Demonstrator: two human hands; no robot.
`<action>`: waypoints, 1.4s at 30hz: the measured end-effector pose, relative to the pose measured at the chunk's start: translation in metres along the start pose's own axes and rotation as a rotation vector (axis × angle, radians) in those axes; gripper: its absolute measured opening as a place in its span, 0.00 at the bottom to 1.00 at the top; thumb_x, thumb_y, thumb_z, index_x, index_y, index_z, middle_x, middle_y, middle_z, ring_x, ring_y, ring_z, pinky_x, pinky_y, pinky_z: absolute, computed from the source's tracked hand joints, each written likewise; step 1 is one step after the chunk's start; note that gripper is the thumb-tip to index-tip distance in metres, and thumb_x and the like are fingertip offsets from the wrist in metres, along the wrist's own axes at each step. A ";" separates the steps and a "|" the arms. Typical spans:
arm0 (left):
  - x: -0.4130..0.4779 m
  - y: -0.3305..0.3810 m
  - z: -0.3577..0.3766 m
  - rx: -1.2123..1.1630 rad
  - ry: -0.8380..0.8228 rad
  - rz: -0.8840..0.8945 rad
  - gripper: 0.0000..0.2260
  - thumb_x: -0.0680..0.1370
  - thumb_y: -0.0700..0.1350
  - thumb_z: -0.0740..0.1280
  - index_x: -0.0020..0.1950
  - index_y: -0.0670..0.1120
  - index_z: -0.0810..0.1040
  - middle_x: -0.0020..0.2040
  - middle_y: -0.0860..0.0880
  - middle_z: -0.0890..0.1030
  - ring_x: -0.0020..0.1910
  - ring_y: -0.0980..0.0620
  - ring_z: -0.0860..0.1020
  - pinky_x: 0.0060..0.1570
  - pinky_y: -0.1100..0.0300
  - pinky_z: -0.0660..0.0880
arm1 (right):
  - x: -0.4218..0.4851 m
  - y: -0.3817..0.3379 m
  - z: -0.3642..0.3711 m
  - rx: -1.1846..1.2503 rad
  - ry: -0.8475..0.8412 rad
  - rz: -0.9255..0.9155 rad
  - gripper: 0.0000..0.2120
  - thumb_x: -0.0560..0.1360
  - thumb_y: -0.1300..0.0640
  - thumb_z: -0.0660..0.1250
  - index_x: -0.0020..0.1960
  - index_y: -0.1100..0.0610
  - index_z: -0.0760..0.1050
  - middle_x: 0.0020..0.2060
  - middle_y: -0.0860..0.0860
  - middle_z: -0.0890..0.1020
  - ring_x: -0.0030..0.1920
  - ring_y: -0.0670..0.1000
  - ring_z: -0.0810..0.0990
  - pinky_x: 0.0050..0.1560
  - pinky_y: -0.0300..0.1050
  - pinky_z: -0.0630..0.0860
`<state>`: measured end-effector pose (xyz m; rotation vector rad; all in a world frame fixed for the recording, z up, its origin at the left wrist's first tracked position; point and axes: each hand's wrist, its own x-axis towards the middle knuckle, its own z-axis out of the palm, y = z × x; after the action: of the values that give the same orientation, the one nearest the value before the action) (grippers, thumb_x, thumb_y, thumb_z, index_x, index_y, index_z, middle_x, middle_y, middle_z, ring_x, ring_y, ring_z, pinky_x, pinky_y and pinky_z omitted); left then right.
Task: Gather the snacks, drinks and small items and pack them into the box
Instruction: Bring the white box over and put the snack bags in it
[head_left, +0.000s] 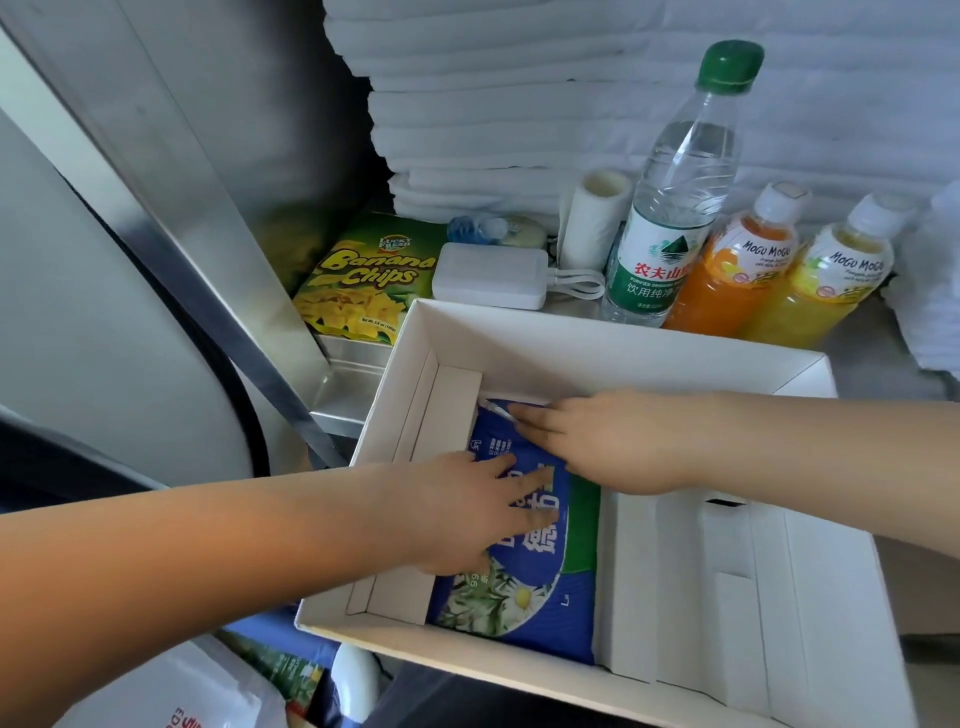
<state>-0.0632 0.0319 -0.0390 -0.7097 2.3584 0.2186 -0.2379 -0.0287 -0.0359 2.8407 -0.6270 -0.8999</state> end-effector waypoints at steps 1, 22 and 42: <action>-0.001 -0.005 0.000 0.033 0.006 -0.004 0.32 0.80 0.53 0.58 0.77 0.53 0.42 0.77 0.46 0.41 0.75 0.42 0.49 0.71 0.47 0.52 | -0.009 0.002 0.004 0.043 -0.045 -0.007 0.27 0.80 0.56 0.56 0.76 0.61 0.51 0.76 0.58 0.51 0.71 0.56 0.62 0.66 0.53 0.68; 0.018 -0.017 -0.021 0.253 -0.036 -0.326 0.41 0.71 0.67 0.65 0.74 0.44 0.57 0.74 0.41 0.61 0.73 0.42 0.56 0.72 0.45 0.44 | -0.022 0.004 0.015 0.050 -0.208 0.077 0.24 0.82 0.55 0.48 0.76 0.59 0.50 0.77 0.56 0.49 0.68 0.59 0.67 0.66 0.55 0.67; -0.060 -0.084 -0.032 -0.215 1.049 -0.558 0.13 0.80 0.43 0.59 0.64 0.45 0.75 0.61 0.47 0.77 0.60 0.47 0.74 0.60 0.55 0.70 | -0.030 0.052 -0.056 0.157 0.869 0.034 0.14 0.79 0.56 0.60 0.61 0.59 0.76 0.53 0.55 0.78 0.51 0.55 0.78 0.49 0.51 0.76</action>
<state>0.0029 -0.0228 0.0264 -1.9011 2.9335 -0.2144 -0.2463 -0.0650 0.0371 2.9186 -0.6147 0.4267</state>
